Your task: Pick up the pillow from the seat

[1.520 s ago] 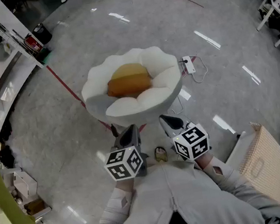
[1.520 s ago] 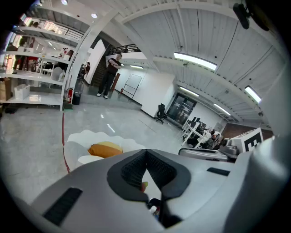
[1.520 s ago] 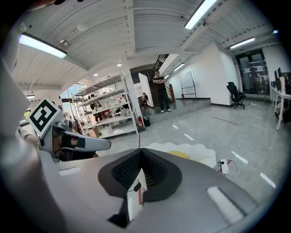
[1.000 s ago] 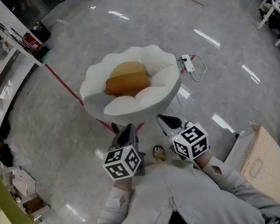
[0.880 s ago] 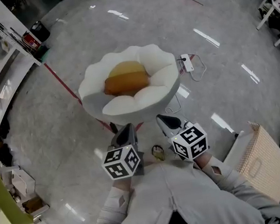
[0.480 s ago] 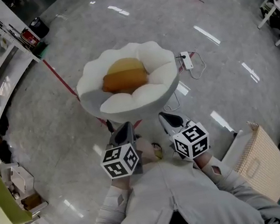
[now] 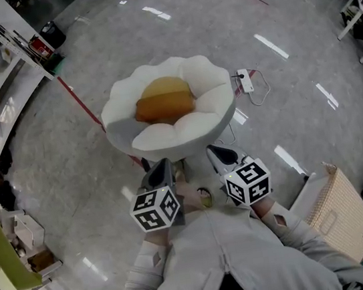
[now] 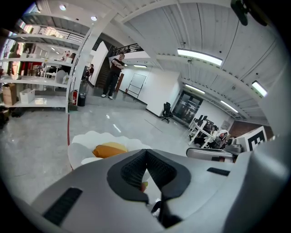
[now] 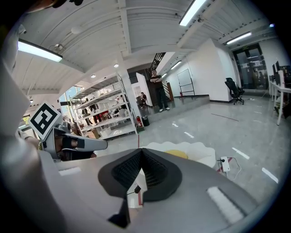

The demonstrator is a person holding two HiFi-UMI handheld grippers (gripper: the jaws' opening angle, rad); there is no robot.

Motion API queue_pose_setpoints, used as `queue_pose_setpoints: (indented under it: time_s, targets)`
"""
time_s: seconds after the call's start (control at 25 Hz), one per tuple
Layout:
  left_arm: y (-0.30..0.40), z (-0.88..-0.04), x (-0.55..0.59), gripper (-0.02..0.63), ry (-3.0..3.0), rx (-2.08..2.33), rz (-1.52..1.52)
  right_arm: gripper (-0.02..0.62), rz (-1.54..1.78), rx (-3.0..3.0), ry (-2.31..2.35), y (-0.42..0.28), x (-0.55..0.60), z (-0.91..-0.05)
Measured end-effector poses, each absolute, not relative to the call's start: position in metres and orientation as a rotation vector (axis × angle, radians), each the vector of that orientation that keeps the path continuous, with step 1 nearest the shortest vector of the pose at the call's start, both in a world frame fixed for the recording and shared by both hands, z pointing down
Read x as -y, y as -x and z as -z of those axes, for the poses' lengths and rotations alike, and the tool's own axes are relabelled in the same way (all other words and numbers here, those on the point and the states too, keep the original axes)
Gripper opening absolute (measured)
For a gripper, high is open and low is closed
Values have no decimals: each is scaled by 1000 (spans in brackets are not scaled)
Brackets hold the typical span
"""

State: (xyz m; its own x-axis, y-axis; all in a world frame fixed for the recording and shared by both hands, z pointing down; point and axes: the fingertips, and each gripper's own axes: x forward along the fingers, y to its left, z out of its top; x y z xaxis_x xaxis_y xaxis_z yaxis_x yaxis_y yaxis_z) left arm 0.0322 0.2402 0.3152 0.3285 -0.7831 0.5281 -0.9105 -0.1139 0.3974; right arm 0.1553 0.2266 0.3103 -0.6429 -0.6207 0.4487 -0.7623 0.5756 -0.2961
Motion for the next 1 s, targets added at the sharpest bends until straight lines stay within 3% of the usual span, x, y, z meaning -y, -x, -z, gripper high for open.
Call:
queue_pose_setpoints:
  time_s: [1.0]
  targets:
    - [32, -347, -91, 6, -1871, 1387, -325, 0, -766, 2400, -1119, -83, -85, -340]
